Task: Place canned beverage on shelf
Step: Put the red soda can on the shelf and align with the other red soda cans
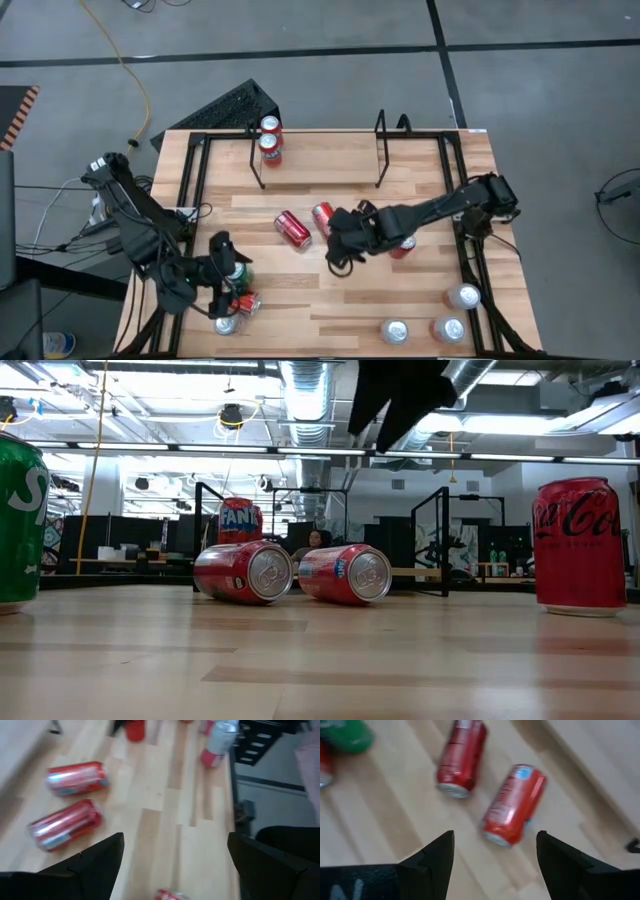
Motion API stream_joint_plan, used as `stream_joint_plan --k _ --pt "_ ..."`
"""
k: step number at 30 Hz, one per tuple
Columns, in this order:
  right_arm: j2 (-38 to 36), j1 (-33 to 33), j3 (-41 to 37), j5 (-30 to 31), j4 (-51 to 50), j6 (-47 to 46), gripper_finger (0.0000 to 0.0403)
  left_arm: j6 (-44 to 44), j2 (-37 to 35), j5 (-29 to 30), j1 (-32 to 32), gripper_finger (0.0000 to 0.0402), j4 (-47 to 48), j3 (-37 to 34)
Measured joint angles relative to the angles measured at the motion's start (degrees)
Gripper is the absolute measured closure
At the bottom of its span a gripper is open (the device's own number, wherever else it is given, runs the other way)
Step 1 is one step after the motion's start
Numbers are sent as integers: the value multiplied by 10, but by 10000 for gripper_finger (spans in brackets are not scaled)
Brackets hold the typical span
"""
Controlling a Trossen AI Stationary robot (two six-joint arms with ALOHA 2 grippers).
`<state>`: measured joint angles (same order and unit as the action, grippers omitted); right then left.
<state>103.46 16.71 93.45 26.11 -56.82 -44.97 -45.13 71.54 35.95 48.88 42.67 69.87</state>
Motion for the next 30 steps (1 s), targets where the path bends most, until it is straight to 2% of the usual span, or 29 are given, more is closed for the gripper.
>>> stream_joint_plan --k 5,11,17,24,30 --pt "14 -41 0 0 -4 19 145 33 25 -23 12 61 -43 0" --pt "68 -81 -1 -8 -4 80 145 38 28 -16 21 61 -47 0" --pt "111 -111 0 -22 1 80 145 39 28 -12 30 61 -47 0" --pt "99 -116 -1 -24 3 98 145 39 28 -11 30 61 -47 0" --pt "76 -116 1 -59 12 145 145 60 28 14 30 61 -47 0"
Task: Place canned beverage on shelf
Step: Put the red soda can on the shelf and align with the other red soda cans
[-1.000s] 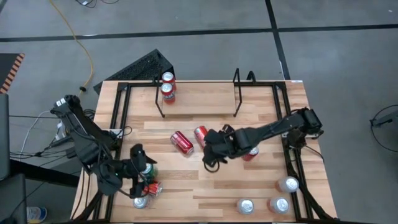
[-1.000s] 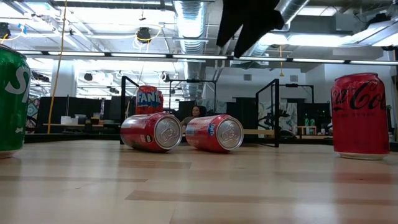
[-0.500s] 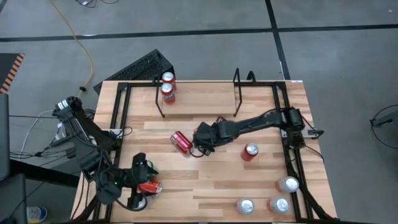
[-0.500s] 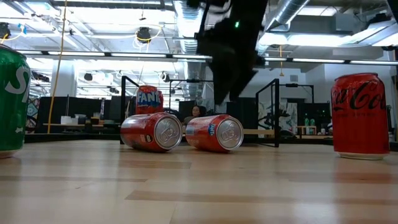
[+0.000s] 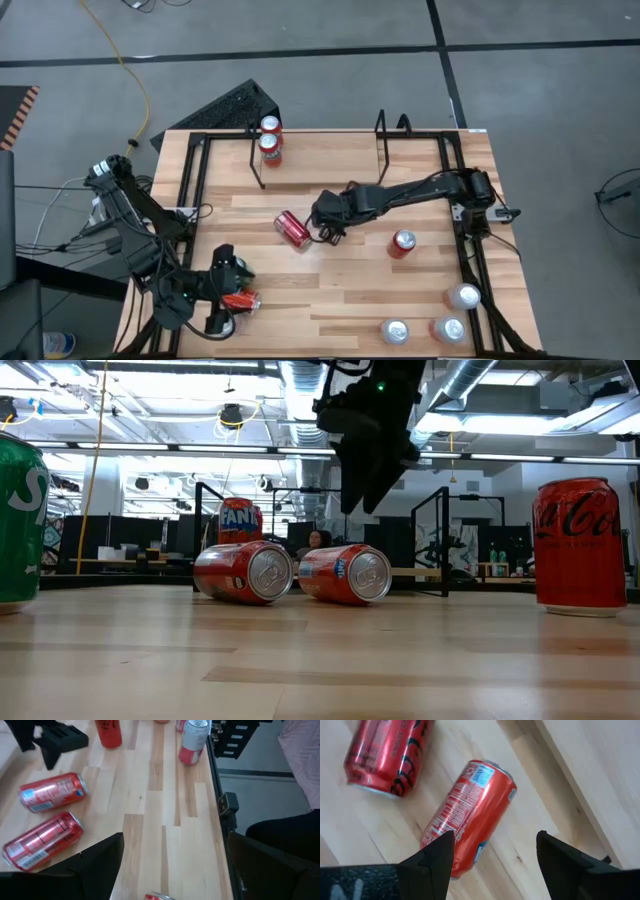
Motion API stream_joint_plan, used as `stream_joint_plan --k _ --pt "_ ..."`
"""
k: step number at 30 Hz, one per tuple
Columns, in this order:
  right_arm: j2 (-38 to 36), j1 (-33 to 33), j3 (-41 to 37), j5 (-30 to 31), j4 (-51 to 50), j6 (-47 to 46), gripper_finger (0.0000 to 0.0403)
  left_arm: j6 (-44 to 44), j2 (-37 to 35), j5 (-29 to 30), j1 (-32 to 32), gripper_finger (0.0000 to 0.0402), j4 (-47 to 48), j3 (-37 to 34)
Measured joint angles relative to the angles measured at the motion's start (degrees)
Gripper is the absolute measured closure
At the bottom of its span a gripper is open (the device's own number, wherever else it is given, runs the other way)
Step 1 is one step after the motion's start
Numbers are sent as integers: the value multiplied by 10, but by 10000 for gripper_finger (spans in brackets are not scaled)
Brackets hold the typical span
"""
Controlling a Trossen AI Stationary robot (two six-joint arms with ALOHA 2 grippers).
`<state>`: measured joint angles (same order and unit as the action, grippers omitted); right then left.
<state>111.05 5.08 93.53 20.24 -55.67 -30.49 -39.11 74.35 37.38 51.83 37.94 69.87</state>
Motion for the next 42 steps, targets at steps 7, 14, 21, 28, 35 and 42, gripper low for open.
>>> stream_joint_plan --k 7,14,21,28,35,42 --pt "8 0 0 -4 15 91 145 4 0 6 0 61 -2 0" --pt "4 -5 -1 0 40 51 149 10 0 6 0 61 -1 0" --pt "6 -34 -1 -109 23 22 132 19 0 5 0 61 0 0" --pt "8 -46 -1 -115 22 16 97 40 0 0 0 61 2 0" --pt "8 -47 -1 -114 19 19 71 57 0 0 0 61 2 0" --pt "6 -57 -1 -103 15 -15 69 88 0 -11 -5 61 -2 0"
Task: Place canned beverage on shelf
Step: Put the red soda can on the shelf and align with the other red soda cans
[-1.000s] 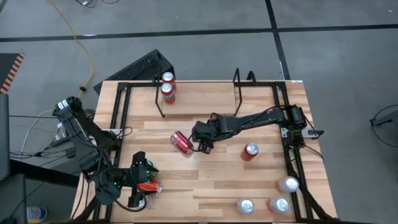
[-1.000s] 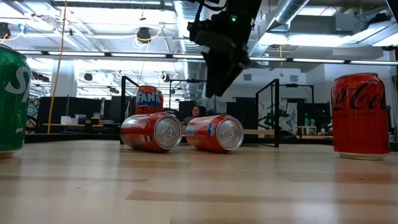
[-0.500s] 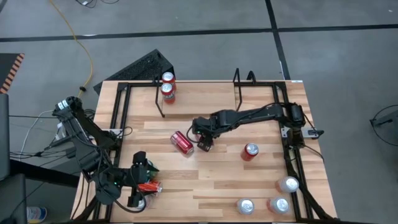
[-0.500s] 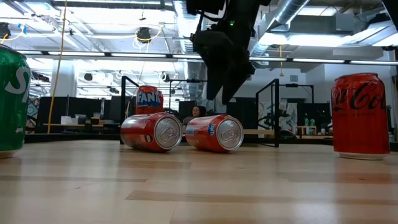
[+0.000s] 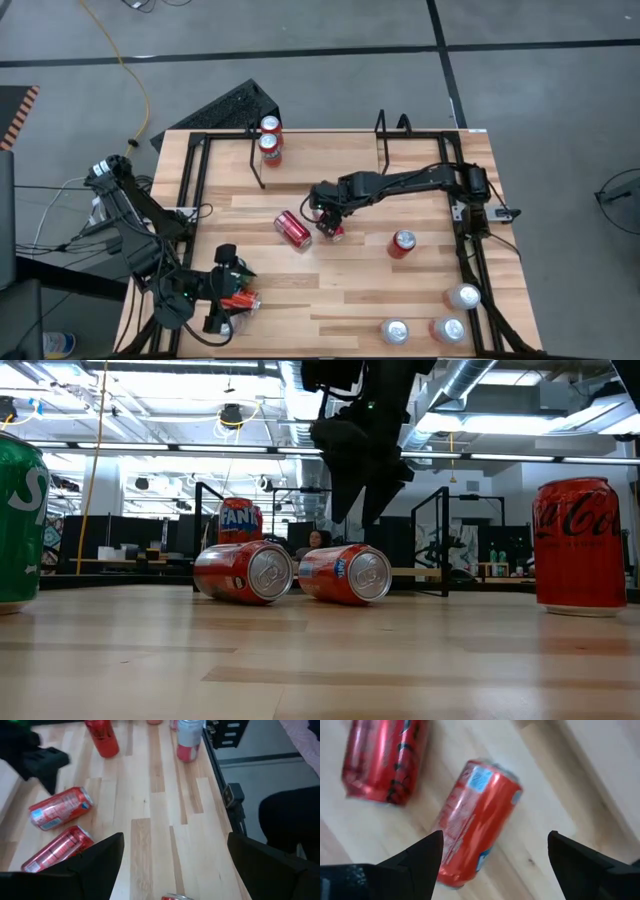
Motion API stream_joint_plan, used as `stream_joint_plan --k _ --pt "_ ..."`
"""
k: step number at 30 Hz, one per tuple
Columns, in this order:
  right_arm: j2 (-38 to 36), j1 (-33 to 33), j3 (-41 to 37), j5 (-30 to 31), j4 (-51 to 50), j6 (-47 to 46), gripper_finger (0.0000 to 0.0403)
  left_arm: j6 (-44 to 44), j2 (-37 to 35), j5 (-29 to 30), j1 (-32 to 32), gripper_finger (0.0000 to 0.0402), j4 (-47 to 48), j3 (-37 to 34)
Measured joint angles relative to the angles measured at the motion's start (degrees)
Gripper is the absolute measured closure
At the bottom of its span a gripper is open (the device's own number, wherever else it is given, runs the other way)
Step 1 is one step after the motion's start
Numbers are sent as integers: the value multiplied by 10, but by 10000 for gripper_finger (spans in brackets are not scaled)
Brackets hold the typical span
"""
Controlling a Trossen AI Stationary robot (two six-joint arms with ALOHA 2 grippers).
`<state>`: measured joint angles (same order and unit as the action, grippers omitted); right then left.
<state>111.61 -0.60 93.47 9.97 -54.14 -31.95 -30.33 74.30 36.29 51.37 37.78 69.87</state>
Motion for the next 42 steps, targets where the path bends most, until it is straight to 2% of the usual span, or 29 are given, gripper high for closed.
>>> stream_joint_plan --k 4,15,26,33,37,42 --pt "2 2 0 -5 -3 -31 69 -7 -2 -22 -7 61 0 0" --pt "2 25 -5 24 -1 -88 69 -7 -2 -25 -6 61 2 0" --pt "4 28 -138 12 112 -163 68 -3 -2 -20 -6 61 2 0" --pt "3 28 -173 6 147 -121 70 -3 -2 -9 -6 61 2 0" --pt "3 28 -193 5 176 -119 88 -3 -2 1 -6 61 2 0" --pt "2 32 -205 4 175 -126 143 -3 -2 3 -6 61 2 0"
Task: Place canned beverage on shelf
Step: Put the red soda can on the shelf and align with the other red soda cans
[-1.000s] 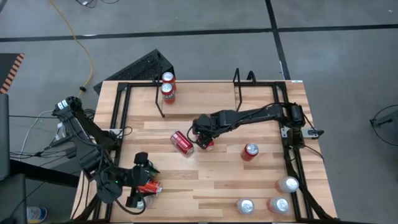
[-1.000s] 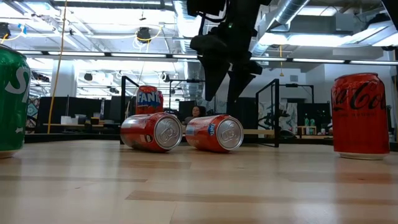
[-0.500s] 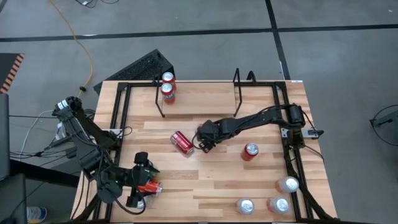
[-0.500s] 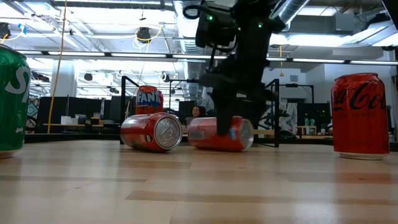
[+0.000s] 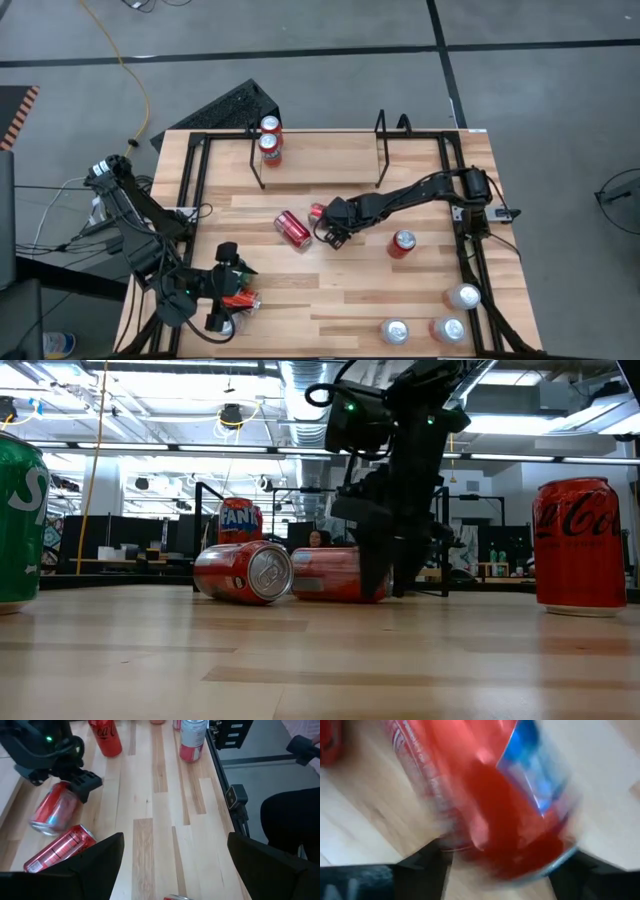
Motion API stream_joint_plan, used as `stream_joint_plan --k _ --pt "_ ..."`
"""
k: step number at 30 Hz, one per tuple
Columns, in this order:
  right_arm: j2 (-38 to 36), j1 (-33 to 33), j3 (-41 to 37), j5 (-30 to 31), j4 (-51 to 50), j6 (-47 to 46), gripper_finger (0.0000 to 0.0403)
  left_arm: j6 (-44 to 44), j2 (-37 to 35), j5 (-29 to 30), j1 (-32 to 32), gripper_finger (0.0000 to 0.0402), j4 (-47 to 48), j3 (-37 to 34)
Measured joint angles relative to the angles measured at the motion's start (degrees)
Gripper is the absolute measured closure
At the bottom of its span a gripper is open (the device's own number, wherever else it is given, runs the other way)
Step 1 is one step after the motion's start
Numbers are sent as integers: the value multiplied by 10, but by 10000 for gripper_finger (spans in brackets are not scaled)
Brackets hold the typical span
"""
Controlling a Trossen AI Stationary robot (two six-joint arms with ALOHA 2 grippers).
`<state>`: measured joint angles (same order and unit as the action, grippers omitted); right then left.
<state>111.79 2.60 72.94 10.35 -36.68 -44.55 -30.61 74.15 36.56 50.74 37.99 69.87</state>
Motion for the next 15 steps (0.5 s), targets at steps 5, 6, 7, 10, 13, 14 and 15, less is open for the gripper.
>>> stream_joint_plan --k 5,6,7,10,13,14,15 --pt "1 10 -1 0 -2 2 230 0 0 2 0 61 0 0" --pt "1 12 -1 0 -3 7 252 0 0 3 0 61 0 0" --pt "1 15 -1 0 -3 10 276 0 0 3 0 61 0 0" --pt "1 22 -1 0 -2 13 345 0 0 4 0 61 0 0" --pt "1 28 -1 0 -3 22 393 0 0 5 0 61 0 0" --pt "1 29 -1 0 -2 26 394 0 0 5 0 61 0 0" --pt "0 31 -1 -1 -3 27 389 0 0 6 0 61 0 0"
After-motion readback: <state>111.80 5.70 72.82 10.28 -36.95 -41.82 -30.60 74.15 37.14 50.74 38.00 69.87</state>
